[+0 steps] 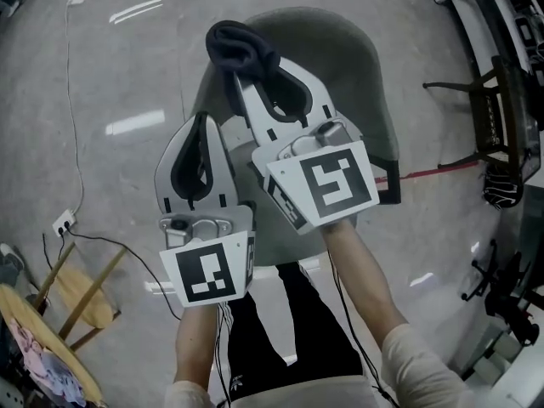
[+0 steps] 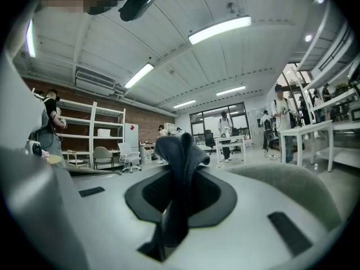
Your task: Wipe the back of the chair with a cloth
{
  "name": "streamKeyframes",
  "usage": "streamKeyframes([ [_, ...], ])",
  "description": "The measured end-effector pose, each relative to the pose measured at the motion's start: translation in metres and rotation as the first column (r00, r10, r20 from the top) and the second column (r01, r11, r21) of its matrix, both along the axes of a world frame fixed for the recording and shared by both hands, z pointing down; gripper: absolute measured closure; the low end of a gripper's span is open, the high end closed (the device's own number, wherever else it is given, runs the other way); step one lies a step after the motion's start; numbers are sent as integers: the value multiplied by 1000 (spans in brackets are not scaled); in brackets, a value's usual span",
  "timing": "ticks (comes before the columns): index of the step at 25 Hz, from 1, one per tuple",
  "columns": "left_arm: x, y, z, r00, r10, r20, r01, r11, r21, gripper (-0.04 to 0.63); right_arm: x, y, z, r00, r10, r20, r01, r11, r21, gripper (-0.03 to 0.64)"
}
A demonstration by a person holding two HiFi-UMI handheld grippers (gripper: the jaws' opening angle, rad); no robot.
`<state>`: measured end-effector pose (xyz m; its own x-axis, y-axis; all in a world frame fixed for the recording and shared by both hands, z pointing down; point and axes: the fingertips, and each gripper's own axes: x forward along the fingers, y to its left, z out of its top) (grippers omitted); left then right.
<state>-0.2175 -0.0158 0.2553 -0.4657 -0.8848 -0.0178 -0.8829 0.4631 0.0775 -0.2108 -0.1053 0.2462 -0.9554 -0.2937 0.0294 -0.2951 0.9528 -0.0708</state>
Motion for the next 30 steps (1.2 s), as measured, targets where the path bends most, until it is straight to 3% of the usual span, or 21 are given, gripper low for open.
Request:
streamKeyframes([
  [13, -5, -8, 22, 1000, -12, -11, 12, 1000, -28, 580, -28, -15, 24, 999, -21, -29, 19, 998, -53, 557],
  [20, -9, -14, 32, 999, -23, -37, 21, 999, -37, 580, -35, -23, 31, 999, -11, -50, 9, 999, -32, 557],
  [30, 3, -42, 35, 999, 20, -45, -22, 999, -41, 580, -10, -63, 37, 990, 122, -70, -124, 992, -22, 557],
])
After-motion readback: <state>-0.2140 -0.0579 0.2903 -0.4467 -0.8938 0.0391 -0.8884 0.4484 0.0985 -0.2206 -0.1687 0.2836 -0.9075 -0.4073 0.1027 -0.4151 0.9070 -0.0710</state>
